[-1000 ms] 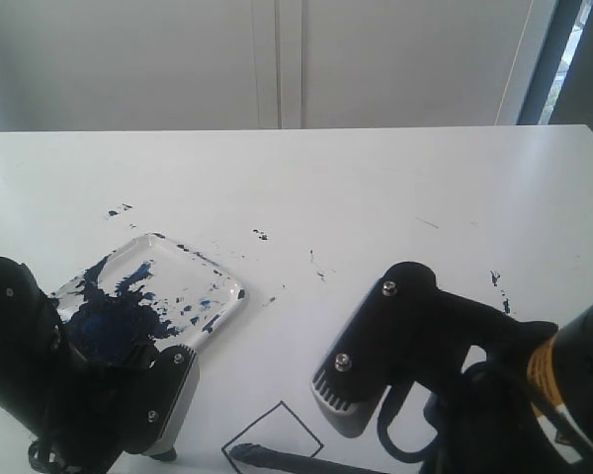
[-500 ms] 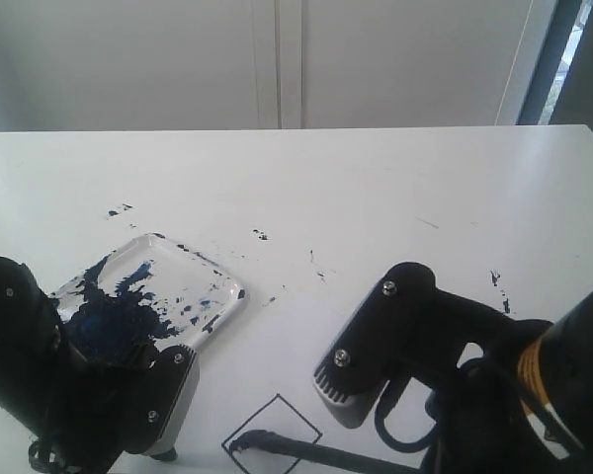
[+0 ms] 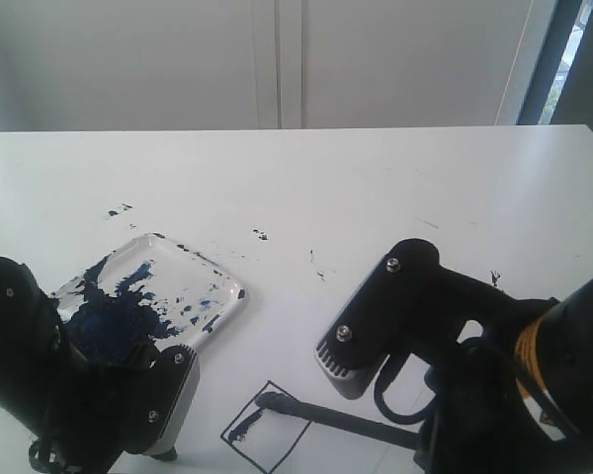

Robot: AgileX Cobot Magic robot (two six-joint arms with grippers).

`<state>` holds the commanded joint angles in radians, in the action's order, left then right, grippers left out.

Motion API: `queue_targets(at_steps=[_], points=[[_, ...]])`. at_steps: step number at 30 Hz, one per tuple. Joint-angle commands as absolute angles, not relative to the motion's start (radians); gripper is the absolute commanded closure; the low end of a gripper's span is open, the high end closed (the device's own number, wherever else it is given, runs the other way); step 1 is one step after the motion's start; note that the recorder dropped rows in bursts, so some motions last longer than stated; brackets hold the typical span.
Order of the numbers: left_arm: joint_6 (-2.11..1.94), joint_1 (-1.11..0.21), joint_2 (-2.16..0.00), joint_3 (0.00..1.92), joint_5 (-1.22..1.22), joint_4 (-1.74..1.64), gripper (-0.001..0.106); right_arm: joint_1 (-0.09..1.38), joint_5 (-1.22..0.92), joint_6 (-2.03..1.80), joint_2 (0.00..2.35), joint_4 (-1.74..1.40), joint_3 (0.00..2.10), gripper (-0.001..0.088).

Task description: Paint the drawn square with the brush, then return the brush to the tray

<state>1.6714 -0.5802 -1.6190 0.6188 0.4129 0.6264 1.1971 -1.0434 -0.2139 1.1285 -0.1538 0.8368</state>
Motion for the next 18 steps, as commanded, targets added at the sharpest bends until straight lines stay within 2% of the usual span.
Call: queue_targets(at_steps=[18], points=[[1.697,-0.580,-1.619,0.619,0.492,0.624,0.049,1.197,-1.039,-0.216,1.128,-0.158,0.837,0.0868]])
